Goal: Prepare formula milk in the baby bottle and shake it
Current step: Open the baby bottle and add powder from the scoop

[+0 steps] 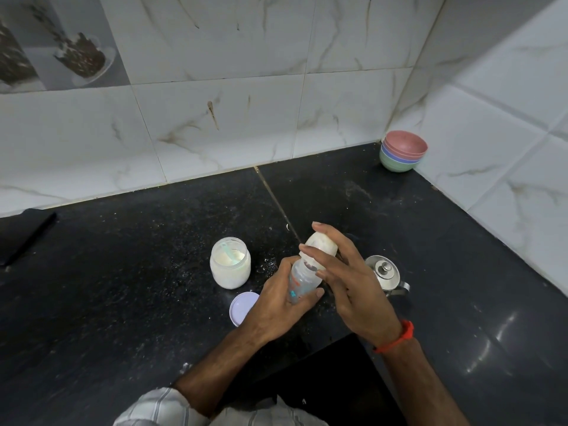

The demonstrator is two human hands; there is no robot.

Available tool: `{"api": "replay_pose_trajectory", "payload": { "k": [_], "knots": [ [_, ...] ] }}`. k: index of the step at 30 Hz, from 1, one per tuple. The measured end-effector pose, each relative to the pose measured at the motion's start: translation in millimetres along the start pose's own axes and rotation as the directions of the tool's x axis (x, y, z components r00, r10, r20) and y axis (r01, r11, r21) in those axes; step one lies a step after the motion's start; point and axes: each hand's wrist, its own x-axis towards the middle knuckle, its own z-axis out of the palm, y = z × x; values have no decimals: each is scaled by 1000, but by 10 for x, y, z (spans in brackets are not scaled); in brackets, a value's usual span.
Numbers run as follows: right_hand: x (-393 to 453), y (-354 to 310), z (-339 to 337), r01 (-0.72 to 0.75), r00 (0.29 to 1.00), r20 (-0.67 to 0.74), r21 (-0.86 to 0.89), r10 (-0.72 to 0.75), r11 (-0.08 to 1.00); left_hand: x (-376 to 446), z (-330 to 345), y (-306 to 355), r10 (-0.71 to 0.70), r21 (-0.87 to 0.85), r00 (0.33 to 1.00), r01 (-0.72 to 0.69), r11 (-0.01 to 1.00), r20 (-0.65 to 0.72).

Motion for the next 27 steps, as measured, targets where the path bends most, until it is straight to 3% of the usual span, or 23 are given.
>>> {"api": "replay_pose_trajectory", "payload": {
  "k": [16,24,27],
  "knots": [
    [2,-10,2,35,998,-46,-60,-38,998,30,29,14,7,8,1000,-7,1000,-17],
    [7,12,28,13,999,-31,22,-13,1000,36,36,-2,-8,-3,1000,8,1000,-4],
    [2,45,33,0,996,-92,19,2,1000,42,36,-4,-4,2,1000,4,1000,-11]
  ]
}}
